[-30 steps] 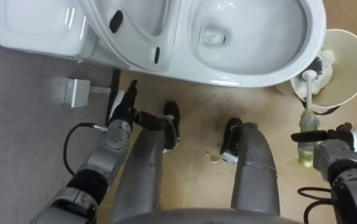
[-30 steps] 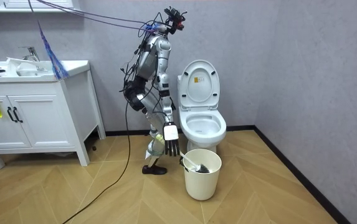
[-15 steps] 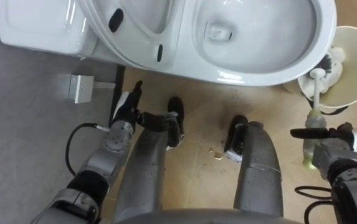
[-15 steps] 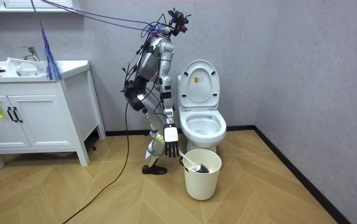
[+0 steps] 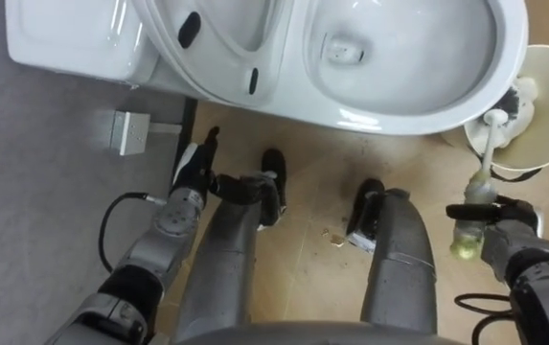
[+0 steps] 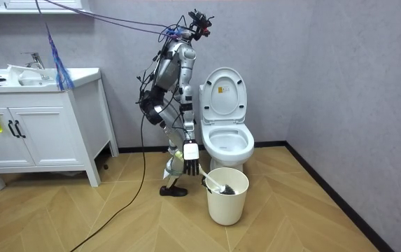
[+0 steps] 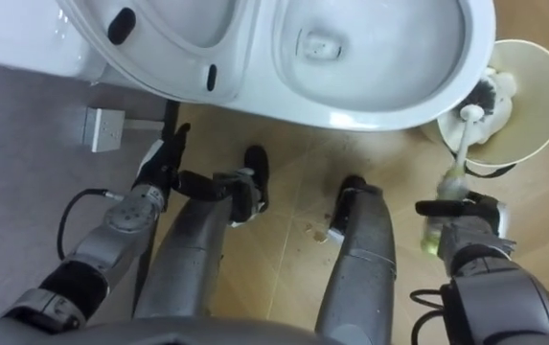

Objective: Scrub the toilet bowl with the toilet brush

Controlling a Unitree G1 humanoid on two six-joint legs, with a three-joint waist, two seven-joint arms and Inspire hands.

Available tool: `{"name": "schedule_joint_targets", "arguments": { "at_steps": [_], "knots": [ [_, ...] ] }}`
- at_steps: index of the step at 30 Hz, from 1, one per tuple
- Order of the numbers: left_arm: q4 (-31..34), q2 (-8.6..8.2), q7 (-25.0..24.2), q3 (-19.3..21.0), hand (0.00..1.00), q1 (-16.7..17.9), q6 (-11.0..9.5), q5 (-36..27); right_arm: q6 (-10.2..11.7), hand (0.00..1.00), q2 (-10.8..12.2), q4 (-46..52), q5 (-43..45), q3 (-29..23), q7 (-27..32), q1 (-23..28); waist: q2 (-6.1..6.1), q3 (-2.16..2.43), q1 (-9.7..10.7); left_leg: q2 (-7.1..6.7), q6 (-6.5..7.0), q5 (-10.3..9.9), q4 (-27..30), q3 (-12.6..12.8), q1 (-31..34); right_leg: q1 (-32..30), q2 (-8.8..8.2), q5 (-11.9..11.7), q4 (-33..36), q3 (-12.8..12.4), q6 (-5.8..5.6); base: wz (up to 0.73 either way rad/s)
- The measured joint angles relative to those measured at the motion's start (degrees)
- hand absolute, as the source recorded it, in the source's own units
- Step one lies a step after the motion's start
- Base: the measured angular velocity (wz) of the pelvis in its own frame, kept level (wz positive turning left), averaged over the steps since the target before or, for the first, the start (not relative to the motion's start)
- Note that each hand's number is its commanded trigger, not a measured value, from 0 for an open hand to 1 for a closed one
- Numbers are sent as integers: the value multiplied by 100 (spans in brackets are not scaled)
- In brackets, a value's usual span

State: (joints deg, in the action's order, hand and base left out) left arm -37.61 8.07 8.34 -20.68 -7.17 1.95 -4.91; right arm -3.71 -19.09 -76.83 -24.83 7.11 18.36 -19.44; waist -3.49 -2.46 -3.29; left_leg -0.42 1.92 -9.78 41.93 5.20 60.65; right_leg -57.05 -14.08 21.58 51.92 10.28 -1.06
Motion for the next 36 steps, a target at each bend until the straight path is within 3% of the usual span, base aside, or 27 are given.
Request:
{"name": "schedule_joint_targets", "arguments": {
  "at_steps": [7,18,22,30,36],
  "knots": [
    [187,4,6,-29,0,32,-16,-2,-7,100,-86,-110,-181,81,-38,8,-1,0,-4,13,-2,-18,185,-25,214,-183,2,54,186,-1,19,2],
    [275,70,-19,-106,0,193,-29,-343,-30,100,-82,-120,-320,171,-248,99,-3,2,-12,62,-11,-10,46,34,11,-11,29,37,82,3,43,-1],
    [283,127,-21,-84,0,348,-26,-364,-129,100,-74,-121,-409,171,-294,140,-7,4,-14,81,-26,1,-189,38,-346,369,81,-9,-221,61,30,-3],
    [233,267,-26,58,0,565,-32,-457,-127,100,-30,-117,-760,21,-275,385,-16,12,-8,83,-47,14,-758,37,-1334,1507,165,-80,-1006,272,-43,4],
    [-374,280,-37,560,0,798,-74,-447,-116,100,160,-139,-1312,-256,-302,1025,2,30,38,-10,-47,14,-1318,-38,-2448,2769,218,-148,-1768,437,-163,10]
  ]
}}
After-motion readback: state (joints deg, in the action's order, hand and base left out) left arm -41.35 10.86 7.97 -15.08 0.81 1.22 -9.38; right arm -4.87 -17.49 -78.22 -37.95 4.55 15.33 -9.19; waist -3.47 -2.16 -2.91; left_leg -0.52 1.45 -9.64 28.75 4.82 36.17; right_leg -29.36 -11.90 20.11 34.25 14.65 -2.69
